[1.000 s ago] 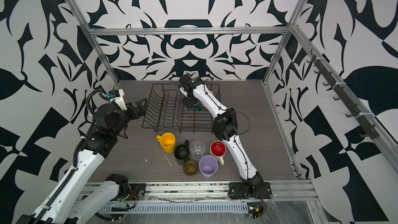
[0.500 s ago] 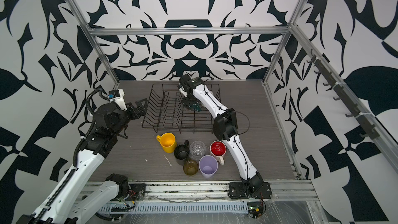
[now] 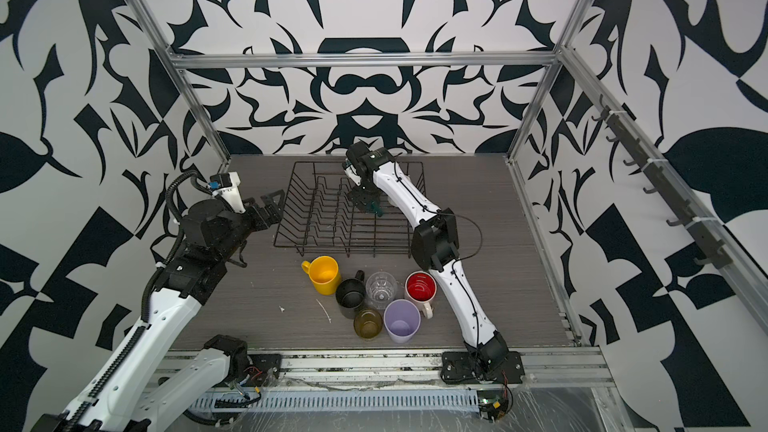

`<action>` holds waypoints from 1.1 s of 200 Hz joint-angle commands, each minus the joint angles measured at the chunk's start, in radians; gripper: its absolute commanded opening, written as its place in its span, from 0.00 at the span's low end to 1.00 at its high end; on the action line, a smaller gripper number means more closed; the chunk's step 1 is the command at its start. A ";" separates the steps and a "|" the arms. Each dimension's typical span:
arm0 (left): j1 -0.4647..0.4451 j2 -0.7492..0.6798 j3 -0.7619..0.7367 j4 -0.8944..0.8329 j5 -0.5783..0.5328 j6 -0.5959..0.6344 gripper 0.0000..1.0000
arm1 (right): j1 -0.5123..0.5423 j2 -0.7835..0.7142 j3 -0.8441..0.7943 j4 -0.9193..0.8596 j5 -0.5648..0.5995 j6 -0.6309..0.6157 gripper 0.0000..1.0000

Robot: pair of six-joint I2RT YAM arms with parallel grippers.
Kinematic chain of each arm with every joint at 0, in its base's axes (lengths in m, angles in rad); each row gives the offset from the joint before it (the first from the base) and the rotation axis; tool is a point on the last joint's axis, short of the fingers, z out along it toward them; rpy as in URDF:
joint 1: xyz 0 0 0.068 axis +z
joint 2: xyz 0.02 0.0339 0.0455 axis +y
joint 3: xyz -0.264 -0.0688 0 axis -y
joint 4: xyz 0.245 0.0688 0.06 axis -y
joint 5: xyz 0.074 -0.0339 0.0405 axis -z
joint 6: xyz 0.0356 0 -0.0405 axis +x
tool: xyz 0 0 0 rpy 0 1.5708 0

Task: Load the cups into the dish rack
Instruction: 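Lower the dark green mug upside down into the rack with the right gripper, then release the green mug with the right gripper while the left gripper reaches the yellow mug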

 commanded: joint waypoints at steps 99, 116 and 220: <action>0.003 -0.065 0.000 -0.109 -0.030 -0.005 0.99 | -0.008 -0.105 -0.017 0.072 -0.044 0.038 0.93; 0.003 -0.090 0.000 -0.148 -0.045 -0.005 0.99 | -0.010 -0.145 -0.069 0.103 -0.052 0.045 0.94; 0.002 -0.217 -0.006 -0.389 -0.056 -0.047 1.00 | -0.016 -0.481 -0.527 0.380 -0.160 0.147 0.94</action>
